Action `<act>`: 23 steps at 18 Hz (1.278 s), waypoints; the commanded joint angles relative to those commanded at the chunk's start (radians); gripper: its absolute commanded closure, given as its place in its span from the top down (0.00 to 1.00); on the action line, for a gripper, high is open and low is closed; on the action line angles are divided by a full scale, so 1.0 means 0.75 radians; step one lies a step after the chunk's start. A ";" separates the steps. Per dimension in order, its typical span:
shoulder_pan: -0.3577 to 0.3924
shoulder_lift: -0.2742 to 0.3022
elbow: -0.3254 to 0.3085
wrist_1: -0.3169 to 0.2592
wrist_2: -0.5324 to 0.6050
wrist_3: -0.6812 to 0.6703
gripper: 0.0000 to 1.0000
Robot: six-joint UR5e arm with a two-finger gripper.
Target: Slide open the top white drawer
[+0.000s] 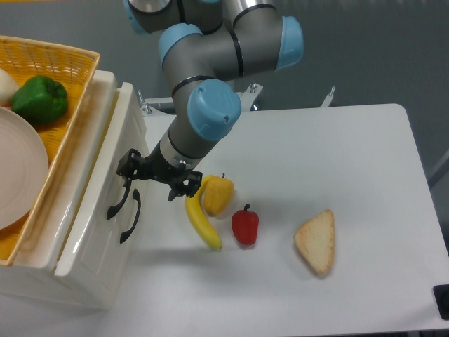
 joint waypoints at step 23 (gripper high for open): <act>-0.029 -0.049 0.020 0.022 0.018 0.000 1.00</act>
